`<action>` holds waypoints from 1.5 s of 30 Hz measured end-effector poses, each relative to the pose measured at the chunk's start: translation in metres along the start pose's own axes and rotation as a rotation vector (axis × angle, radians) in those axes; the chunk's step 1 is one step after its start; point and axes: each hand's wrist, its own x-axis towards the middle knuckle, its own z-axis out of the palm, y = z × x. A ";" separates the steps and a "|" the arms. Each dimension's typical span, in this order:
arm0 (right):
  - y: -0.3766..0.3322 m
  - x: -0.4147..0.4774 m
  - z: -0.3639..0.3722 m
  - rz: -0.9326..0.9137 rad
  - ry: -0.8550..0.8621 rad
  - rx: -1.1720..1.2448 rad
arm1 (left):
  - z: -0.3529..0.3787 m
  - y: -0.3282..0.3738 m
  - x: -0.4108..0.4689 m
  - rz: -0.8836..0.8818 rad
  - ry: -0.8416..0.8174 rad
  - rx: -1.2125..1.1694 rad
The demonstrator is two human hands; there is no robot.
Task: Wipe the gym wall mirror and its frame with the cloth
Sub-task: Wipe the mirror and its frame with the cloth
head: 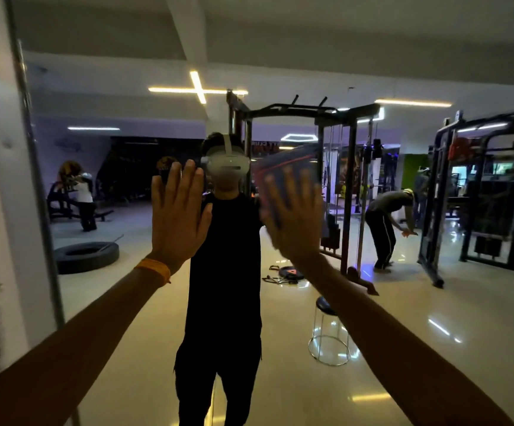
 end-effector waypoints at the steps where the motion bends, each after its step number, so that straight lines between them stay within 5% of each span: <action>1: -0.007 -0.010 0.002 -0.187 -0.078 -0.002 | 0.000 0.001 0.002 0.005 -0.009 0.005; 4: 0.016 -0.001 -0.004 -0.441 -0.144 -0.043 | -0.001 -0.003 0.001 0.007 -0.010 -0.005; 8: 0.064 0.051 -0.020 0.049 0.045 -0.114 | -0.005 -0.025 -0.010 -0.017 0.021 -0.002; 11: 0.027 0.066 -0.017 0.310 0.118 -0.120 | -0.009 -0.033 -0.005 -0.018 0.047 0.000; 17: 0.000 0.064 -0.005 -0.487 -0.095 -0.079 | -0.018 -0.043 0.014 -0.046 0.080 0.029; 23: -0.003 0.123 -0.016 0.253 0.078 -0.122 | -0.013 -0.056 -0.012 -0.050 0.030 0.039; 29: -0.038 0.036 0.014 -0.395 -0.045 0.007 | -0.021 -0.053 -0.036 -0.075 0.006 0.024; 35: 0.014 -0.021 0.007 0.052 0.071 0.078 | -0.028 -0.053 -0.080 -0.094 -0.058 -0.004; 40: -0.012 -0.096 0.012 -0.250 -0.102 0.087 | -0.026 -0.028 -0.097 -0.126 -0.114 -0.081; 45: -0.021 -0.144 -0.002 -0.092 -0.163 0.318 | -0.025 0.005 -0.142 -0.125 -0.123 -0.195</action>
